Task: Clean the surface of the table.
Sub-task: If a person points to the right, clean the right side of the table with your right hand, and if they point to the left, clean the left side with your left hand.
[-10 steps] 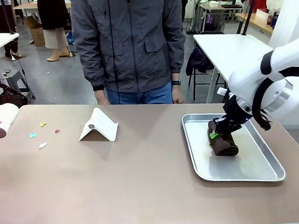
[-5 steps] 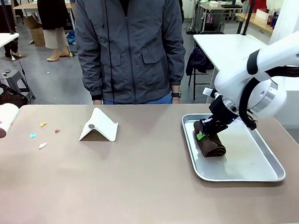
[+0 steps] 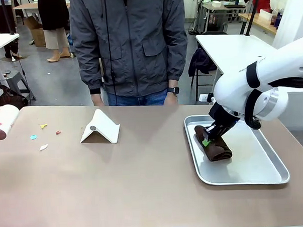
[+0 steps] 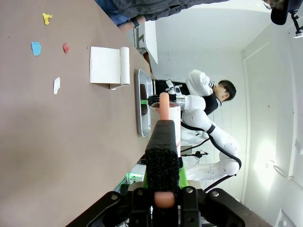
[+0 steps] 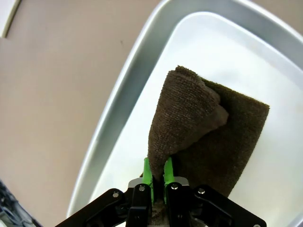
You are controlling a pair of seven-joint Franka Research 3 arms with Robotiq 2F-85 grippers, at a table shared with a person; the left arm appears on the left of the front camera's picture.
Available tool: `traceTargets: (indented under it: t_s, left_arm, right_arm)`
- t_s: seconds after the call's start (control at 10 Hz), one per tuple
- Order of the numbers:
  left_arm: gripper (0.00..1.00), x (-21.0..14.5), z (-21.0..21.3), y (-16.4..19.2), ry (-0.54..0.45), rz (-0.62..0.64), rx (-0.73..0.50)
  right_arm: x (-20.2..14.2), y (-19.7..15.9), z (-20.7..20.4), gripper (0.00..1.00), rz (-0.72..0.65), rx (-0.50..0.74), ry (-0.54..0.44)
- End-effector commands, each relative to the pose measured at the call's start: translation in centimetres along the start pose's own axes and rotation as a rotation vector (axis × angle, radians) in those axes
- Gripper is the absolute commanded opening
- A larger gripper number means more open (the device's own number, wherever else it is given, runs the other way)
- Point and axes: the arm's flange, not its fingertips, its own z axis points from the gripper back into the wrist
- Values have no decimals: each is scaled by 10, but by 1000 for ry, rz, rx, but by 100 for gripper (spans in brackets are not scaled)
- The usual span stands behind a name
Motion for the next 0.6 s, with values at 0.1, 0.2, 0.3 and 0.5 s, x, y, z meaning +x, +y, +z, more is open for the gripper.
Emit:
traceTargets:
  t_s: [0.1,0.2,0.3,0.5]
  left_arm:
    - [0,-3,0,-4,0,-7,-1]
    - [0,-3,0,-4,0,-7,-1]
    - [0,-3,0,-4,0,-7,-1]
    - [0,-3,0,-4,0,-7,-1]
  right_arm:
    - [-13,-21,7,10,-20,-59,36]
    - [-17,-28,10,10,-35,-68,37]
    - [-21,-38,14,10,-61,-75,32]
    - [-32,-58,23,10,-117,-82,21]
